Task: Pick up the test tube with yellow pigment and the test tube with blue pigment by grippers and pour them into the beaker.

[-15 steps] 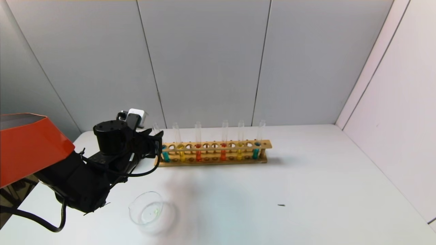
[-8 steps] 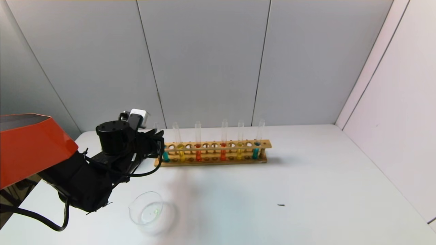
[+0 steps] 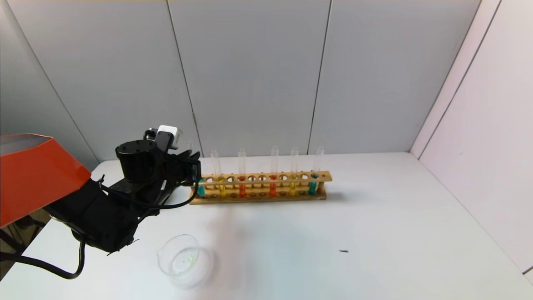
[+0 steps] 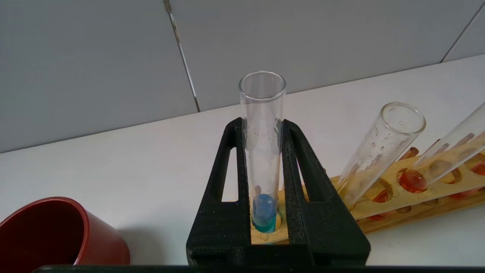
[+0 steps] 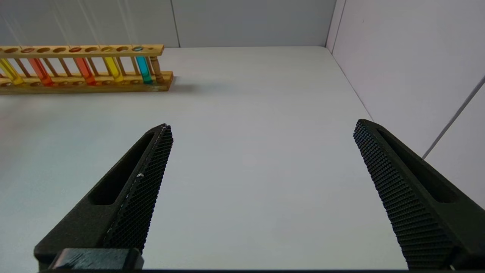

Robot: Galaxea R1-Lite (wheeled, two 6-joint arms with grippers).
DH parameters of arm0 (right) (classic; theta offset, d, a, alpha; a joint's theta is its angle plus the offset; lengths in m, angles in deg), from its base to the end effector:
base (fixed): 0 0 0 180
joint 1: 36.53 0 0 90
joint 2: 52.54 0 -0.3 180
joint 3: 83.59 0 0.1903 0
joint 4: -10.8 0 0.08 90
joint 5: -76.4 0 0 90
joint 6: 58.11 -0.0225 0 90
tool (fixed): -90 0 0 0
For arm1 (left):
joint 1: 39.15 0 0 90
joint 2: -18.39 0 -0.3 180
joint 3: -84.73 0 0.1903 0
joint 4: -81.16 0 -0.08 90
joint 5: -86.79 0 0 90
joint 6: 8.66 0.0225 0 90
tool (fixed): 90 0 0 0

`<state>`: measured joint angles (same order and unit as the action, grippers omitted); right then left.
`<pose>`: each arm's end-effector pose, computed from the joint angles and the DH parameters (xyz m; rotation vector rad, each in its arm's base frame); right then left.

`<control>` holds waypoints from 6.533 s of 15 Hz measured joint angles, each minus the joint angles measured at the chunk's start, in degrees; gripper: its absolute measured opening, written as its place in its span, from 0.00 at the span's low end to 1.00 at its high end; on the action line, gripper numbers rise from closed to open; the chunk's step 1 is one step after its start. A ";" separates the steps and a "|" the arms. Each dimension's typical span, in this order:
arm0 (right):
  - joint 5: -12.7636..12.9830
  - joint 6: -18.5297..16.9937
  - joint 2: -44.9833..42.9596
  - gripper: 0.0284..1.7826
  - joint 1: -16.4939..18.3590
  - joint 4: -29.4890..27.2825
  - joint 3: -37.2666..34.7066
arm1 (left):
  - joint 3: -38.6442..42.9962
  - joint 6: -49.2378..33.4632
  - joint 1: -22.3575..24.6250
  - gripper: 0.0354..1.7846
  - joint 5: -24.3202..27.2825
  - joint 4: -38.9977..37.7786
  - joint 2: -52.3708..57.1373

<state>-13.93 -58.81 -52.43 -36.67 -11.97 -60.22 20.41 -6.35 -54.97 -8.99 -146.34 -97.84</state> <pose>-0.0227 0.0001 0.0766 0.0122 -0.0085 0.0083 0.3394 -0.0938 0.1115 0.0546 0.0722 -0.1767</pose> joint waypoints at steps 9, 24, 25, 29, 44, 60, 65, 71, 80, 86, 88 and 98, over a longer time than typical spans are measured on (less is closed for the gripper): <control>0.02 0.00 0.00 0.98 0.02 -0.02 0.00 | -4.47 0.66 0.21 0.15 -2.32 8.05 7.94; 0.00 0.00 0.00 0.98 0.04 0.00 0.00 | -2.79 4.21 -1.01 0.15 -1.50 47.36 32.34; 0.02 0.00 0.00 0.98 0.04 0.00 0.00 | -2.10 5.56 -1.06 0.15 -1.39 50.16 33.35; 0.02 0.02 0.00 0.98 0.00 0.00 0.00 | 1.93 10.41 -1.17 0.15 -0.37 57.14 35.07; 0.02 0.00 0.00 0.98 0.02 0.00 0.00 | -0.74 14.49 -7.68 0.15 0.07 84.55 30.55; 0.00 0.00 0.00 0.98 0.04 0.00 0.00 | -11.58 16.15 -7.79 0.15 -3.32 96.88 15.60; 0.00 0.00 0.00 0.98 0.02 0.00 0.00 | -15.58 16.66 -7.57 0.15 -4.25 102.08 12.52; 0.02 0.00 0.00 0.98 0.02 0.00 0.00 | -19.91 17.34 -7.70 0.15 -5.90 106.41 9.51; 0.02 0.00 0.00 0.98 0.02 0.00 0.00 | -26.69 17.64 -7.92 0.15 -7.64 116.29 5.77; 0.02 0.00 0.00 0.98 0.02 0.00 0.00 | -28.23 18.16 -8.40 0.15 -10.25 118.88 3.51; 0.00 0.00 0.00 0.98 0.04 0.00 0.00 | -29.14 18.32 -8.42 0.15 -10.53 119.54 2.88; 0.00 0.02 0.00 0.98 0.04 0.00 0.00 | -35.15 18.08 -10.83 0.15 -14.06 125.93 -1.05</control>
<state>-13.93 -58.79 -52.43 -36.63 -11.97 -60.22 -14.73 11.73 -65.80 -23.04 -20.41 -98.89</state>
